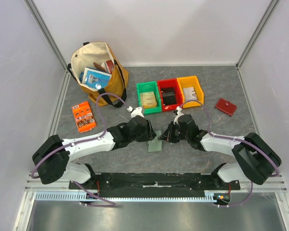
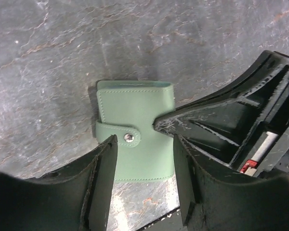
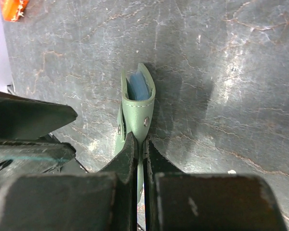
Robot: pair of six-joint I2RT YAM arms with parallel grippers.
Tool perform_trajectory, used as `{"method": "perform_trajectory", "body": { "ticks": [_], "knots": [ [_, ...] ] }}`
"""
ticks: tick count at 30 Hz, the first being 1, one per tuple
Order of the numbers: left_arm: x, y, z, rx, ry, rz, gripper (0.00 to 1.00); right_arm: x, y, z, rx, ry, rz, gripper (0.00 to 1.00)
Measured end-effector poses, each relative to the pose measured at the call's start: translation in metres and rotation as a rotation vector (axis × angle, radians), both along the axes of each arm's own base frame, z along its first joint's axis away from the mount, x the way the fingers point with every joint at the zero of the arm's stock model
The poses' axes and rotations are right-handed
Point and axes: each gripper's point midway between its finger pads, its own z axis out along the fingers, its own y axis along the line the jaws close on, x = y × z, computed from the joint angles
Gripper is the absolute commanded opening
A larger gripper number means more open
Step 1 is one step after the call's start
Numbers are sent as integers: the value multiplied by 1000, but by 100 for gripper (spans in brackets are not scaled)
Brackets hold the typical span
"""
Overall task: Take the credit cards out of the card holder
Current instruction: Open the card holder at the center of the board.
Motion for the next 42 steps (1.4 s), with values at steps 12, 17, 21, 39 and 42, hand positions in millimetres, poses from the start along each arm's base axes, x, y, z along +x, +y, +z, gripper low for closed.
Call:
{"method": "perform_trajectory", "body": {
  "ticks": [12,17,21,39,42],
  "knots": [
    [-7,0,-43,213,39,-78,54,-1,-1,-3,-51,4,-19,0],
    [-6,-6,-41,224,30,-113,54,-1,-1,-3,-56,4,-20,0],
    [-7,-14,-41,244,24,-160,54,-2,-1,-4,-67,5,-21,0],
    [-8,-30,-48,326,51,-252,6,-4,-9,-13,-118,17,-32,0],
    [-5,-28,-48,337,42,-240,2,-3,-9,-12,-118,13,-30,0]
  ]
}}
